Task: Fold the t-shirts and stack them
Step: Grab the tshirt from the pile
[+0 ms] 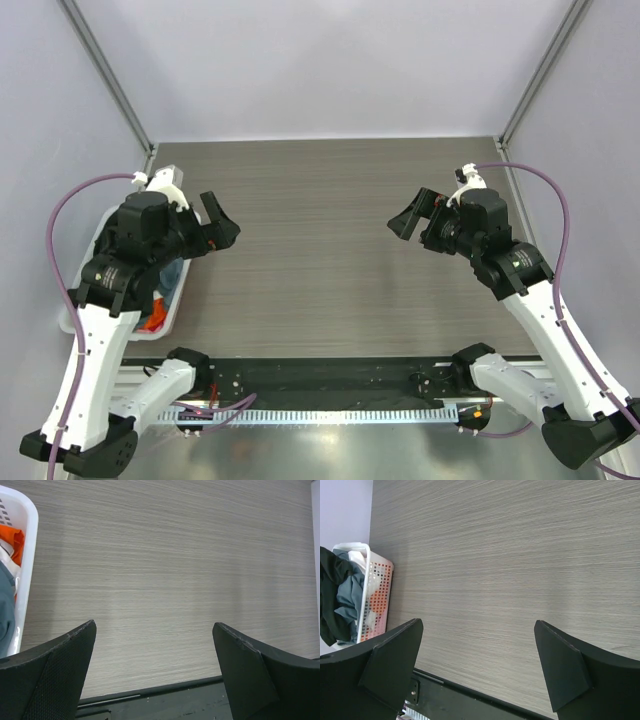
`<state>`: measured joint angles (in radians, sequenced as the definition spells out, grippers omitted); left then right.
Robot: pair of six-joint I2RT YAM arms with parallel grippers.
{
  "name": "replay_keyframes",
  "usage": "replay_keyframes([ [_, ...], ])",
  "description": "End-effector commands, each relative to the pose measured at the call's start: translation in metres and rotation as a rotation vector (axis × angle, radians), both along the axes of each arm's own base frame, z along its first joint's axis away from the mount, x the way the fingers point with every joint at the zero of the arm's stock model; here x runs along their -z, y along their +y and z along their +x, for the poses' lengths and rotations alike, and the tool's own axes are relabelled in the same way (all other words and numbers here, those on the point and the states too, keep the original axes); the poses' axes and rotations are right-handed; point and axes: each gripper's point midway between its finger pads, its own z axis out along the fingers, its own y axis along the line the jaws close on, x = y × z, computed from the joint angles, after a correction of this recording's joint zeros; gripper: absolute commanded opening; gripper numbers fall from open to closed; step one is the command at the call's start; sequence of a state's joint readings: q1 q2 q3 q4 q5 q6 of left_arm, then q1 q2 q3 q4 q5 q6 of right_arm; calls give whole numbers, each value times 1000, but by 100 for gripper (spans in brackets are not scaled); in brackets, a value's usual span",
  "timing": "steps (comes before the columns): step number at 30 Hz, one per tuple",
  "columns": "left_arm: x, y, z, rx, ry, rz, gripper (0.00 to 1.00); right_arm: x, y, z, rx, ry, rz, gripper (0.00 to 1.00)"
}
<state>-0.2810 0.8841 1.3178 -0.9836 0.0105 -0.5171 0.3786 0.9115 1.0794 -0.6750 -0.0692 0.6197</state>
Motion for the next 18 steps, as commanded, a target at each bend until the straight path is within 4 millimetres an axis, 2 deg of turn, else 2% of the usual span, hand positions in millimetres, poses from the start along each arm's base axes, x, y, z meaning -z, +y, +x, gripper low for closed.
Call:
replay_keyframes([
  [1,-3,4,13,-49,-39,-6,100,-28,0,4,-8,-91,4,100],
  [3,-4,4,21,-70,-54,-11,100,-29,2,3,-21,-92,6,100],
  [5,8,4,31,-95,-24,-8,100,-25,3,3,-28,-93,5,100],
  [7,20,11,44,-149,10,31,99,-26,6,3,-49,-101,15,100],
  [9,24,24,51,-199,40,96,100,-24,8,2,-69,-102,8,100],
  [10,31,43,60,-281,69,160,100,-25,10,1,-82,-105,11,100],
  [12,25,68,66,-362,70,232,98,-24,10,2,-87,-111,3,100],
  [14,28,102,73,-475,87,289,98,-21,10,1,-91,-106,5,100],
  [15,27,113,78,-510,82,301,97,-22,12,1,-94,-110,17,100],
  [16,26,137,78,-596,91,328,97,-21,14,-1,-103,-112,28,100],
  [17,32,148,80,-631,116,346,96,-15,18,-3,-125,-98,40,100],
  [18,33,162,80,-673,128,351,96,-17,21,-4,-139,-106,55,100],
])
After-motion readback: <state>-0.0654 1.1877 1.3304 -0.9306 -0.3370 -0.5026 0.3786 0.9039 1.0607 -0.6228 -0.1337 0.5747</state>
